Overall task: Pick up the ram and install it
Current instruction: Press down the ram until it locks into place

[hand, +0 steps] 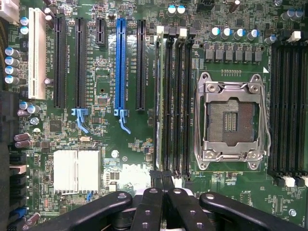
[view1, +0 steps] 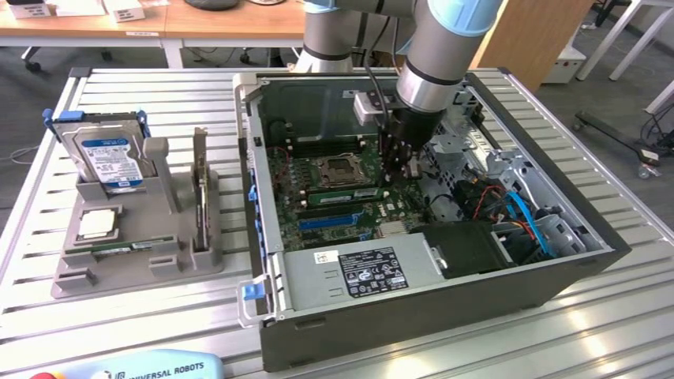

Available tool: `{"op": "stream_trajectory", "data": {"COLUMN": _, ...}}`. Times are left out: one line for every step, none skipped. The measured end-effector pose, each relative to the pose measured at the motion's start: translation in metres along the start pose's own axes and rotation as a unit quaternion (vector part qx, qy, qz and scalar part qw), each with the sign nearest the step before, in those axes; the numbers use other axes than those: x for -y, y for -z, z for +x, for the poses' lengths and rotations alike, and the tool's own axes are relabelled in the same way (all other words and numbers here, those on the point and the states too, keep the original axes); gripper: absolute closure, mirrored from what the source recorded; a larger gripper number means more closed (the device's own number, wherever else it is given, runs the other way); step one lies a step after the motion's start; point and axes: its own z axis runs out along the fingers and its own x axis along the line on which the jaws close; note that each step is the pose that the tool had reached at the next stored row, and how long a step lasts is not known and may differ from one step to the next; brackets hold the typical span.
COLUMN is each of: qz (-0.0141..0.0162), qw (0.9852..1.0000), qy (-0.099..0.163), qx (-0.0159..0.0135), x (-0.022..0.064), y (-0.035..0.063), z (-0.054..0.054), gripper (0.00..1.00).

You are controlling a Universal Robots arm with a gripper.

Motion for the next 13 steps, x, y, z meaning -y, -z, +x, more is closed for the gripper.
{"op": "stream_trajectory", "data": {"qz": 0.0, "qw": 1.0, "qy": 0.0, "qx": 0.0, "x": 0.0, "y": 0.0, "z": 0.0, "gripper": 0.9}}
{"op": "stream_trajectory", "data": {"qz": 0.0, "qw": 1.0, "qy": 0.0, "qx": -0.0001, "x": 0.0, "y": -0.0001, "z": 0.0001, "gripper": 0.9}}
{"op": "stream_trajectory", "data": {"qz": 0.0, "qw": 1.0, "qy": 0.0, "qx": 0.0, "x": 0.0, "y": -0.0005, "z": 0.0001, "gripper": 0.9}}
{"op": "stream_trajectory", "data": {"qz": 0.0, "qw": 1.0, "qy": 0.0, "qx": -0.0001, "x": 0.0, "y": -0.0007, "z": 0.0001, "gripper": 0.9}}
{"op": "stream_trajectory", "data": {"qz": 0.0, "qw": 1.0, "qy": 0.0, "qx": -0.0001, "x": 0.0, "y": -0.0007, "z": 0.0001, "gripper": 0.9}}
{"op": "stream_trajectory", "data": {"qz": 0.0, "qw": 1.0, "qy": 0.0, "qx": -0.0001, "x": 0.0, "y": -0.0007, "z": 0.0001, "gripper": 0.9}}
{"op": "stream_trajectory", "data": {"qz": 0.0, "qw": 1.0, "qy": 0.0, "qx": -0.0001, "x": 0.0, "y": -0.0007, "z": 0.0001, "gripper": 0.9}}
{"op": "stream_trajectory", "data": {"qz": 0.0, "qw": 1.0, "qy": 0.0, "qx": -0.0001, "x": 0.0, "y": -0.0009, "z": 0.0001, "gripper": 0.9}}
{"op": "stream_trajectory", "data": {"qz": 0.0001, "qw": 1.0, "qy": 0.0, "qx": 0.0002, "x": 0.0001, "y": -0.0017, "z": 0.0, "gripper": 0.9}}
{"op": "stream_trajectory", "data": {"qz": 0.0, "qw": 1.0, "qy": 0.0, "qx": 0.0, "x": 0.0001, "y": -0.002, "z": 0.0001, "gripper": 0.9}}
{"op": "stream_trajectory", "data": {"qz": 0.0, "qw": 1.0, "qy": 0.0, "qx": -0.0001, "x": 0.0001, "y": -0.002, "z": 0.0001, "gripper": 0.9}}
{"op": "stream_trajectory", "data": {"qz": 0.0, "qw": 1.0, "qy": 0.0, "qx": -0.0001, "x": 0.0001, "y": -0.002, "z": 0.0001, "gripper": 0.9}}
{"op": "stream_trajectory", "data": {"qz": 0.0, "qw": 1.0, "qy": 0.0, "qx": -0.0001, "x": 0.0001, "y": -0.002, "z": 0.0001, "gripper": 0.9}}
